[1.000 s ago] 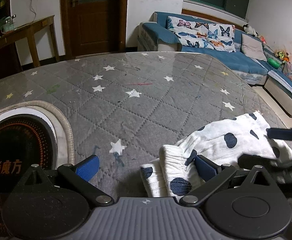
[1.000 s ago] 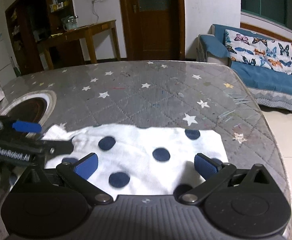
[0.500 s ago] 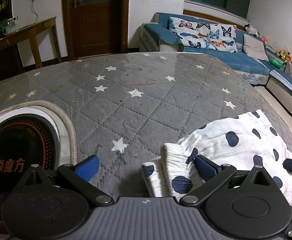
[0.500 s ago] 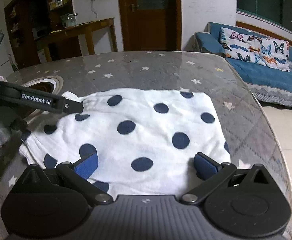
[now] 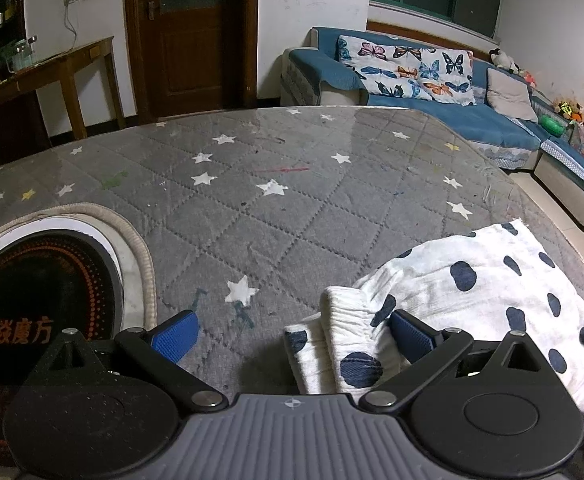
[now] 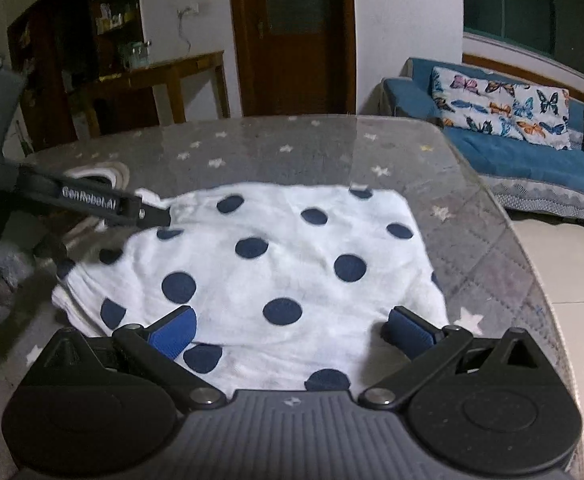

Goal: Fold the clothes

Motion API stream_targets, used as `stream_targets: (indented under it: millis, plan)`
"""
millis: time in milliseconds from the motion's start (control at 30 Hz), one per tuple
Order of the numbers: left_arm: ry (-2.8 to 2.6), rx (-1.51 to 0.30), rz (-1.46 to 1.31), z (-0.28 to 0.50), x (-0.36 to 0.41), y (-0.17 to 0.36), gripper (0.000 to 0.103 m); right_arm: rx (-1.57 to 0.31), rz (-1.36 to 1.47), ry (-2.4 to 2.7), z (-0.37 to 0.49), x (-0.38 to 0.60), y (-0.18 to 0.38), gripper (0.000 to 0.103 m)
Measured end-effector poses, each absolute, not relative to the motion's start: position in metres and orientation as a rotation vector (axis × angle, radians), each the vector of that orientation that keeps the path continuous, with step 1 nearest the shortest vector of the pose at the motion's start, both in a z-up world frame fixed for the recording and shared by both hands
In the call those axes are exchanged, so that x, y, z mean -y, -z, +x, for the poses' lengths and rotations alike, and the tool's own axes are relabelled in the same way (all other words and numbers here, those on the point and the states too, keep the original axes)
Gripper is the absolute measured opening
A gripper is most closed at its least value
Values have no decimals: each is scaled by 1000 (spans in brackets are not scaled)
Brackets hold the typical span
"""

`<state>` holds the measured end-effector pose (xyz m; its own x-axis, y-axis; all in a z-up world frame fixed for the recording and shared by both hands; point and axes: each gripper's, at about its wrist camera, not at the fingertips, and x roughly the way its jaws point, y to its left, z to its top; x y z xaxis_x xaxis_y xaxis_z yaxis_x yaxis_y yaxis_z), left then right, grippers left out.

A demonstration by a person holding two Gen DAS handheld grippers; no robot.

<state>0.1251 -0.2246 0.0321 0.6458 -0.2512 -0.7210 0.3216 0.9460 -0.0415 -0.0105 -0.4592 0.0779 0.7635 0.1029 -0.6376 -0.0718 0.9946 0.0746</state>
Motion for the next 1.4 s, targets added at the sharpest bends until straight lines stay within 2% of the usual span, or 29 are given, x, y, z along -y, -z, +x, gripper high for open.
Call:
stream_targets:
  millis: [300,667,1133,1400]
  plan:
    - [322,-797,101,122,225,-35,103,-720,58,-69,-9,465,-67,103]
    - [340,-745,93,109,221,-54,103,-661,56,-62,-13,461,-83,103]
    - [335,-719,128,97,226,-58,103,-710,46,-57,-14,456,-64,103]
    - [342,-733,150,92,225,-52,103,-655,55,-81,-21,457,-87,103]
